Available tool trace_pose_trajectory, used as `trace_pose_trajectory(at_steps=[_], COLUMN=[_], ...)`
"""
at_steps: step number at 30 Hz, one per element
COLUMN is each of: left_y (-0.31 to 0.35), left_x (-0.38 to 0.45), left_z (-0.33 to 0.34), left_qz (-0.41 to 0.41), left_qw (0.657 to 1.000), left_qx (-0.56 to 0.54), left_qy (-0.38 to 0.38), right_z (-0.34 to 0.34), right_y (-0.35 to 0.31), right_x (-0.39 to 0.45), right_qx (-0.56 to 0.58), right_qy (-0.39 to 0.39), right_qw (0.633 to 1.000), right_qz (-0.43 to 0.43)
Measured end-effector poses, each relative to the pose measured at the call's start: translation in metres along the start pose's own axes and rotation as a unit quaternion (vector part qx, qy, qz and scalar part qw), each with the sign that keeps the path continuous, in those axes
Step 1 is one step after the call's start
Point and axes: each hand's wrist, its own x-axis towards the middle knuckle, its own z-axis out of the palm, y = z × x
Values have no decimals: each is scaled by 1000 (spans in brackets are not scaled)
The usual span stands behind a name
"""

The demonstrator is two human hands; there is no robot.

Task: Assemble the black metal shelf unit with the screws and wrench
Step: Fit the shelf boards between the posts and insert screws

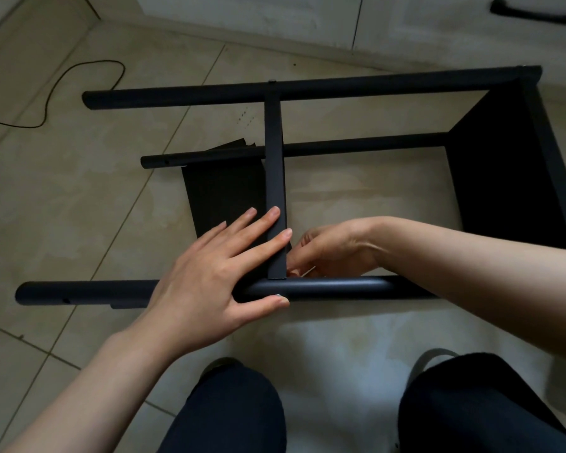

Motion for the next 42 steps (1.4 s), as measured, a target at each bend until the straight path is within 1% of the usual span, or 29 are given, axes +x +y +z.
trace_pose_trajectory(at_steps=[8, 15, 26, 42], left_y=[0, 0, 0, 1], left_x=[0, 0, 0, 0], left_z=[0, 1, 0, 0], left_qz=[1, 2, -2, -2], left_qw=[1000, 1000, 1000, 1000], left_qx=[0, -4, 6, 11], left_qy=[4, 9, 1, -2], right_z=[-6, -3, -3, -1], right_y=[-5, -7, -2, -3], right_x=[-5, 0, 2, -3], right_qx=[-1, -29, -4, -13], right_qy=[11, 18, 5, 1], right_qw=[1000, 999, 1000, 1000], right_qz=[-3, 7, 17, 23])
